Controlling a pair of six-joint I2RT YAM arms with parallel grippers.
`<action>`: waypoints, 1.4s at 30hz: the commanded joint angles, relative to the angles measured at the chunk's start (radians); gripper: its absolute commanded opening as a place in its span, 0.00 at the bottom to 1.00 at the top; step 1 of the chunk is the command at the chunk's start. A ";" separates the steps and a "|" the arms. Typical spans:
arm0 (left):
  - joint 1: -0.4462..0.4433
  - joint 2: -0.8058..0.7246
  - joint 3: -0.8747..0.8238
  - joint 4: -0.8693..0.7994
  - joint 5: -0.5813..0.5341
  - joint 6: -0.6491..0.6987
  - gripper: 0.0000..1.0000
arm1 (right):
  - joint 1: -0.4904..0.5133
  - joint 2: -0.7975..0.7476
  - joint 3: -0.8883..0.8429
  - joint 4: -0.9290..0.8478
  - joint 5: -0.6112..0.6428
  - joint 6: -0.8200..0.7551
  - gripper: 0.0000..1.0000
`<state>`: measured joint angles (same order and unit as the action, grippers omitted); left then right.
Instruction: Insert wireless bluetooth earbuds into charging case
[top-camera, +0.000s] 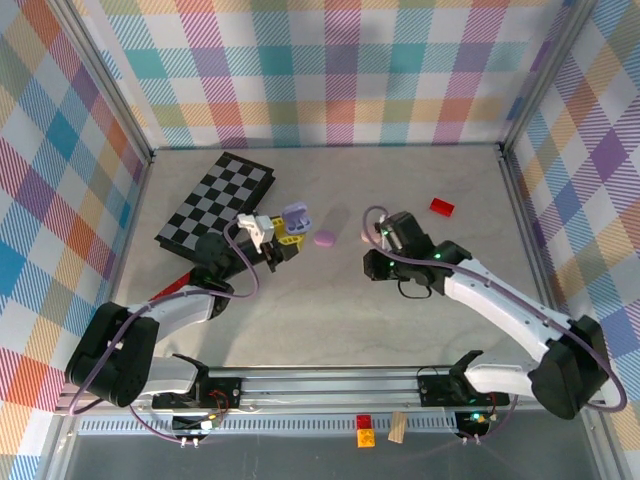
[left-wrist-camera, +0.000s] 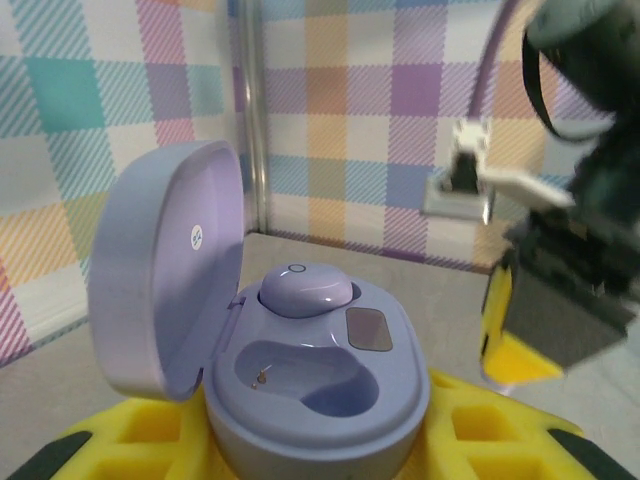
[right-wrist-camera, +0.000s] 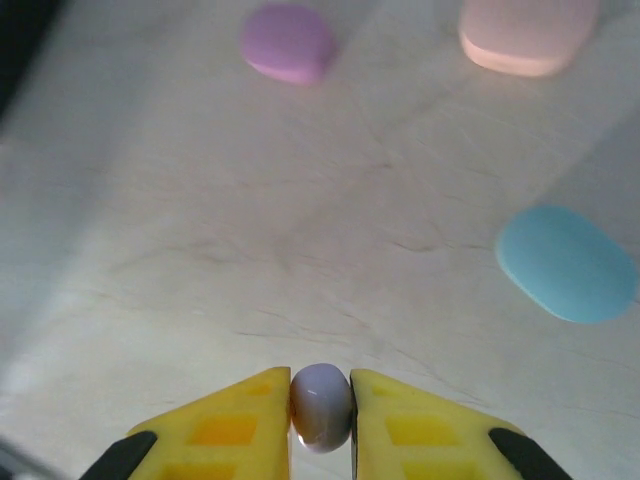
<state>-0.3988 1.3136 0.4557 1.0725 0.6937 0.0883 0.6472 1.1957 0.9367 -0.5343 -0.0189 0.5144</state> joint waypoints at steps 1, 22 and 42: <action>-0.041 0.013 0.039 -0.024 -0.024 0.088 0.35 | -0.041 -0.043 -0.002 0.106 -0.237 0.061 0.19; -0.269 0.187 0.174 -0.133 -0.146 0.270 0.35 | -0.089 -0.030 0.048 0.344 -0.518 0.203 0.18; -0.311 0.184 0.202 -0.187 -0.135 0.306 0.34 | -0.089 -0.017 0.027 0.325 -0.434 0.179 0.18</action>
<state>-0.6945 1.4990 0.6216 0.8867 0.5442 0.3725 0.5629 1.1683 0.9501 -0.2180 -0.4641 0.7170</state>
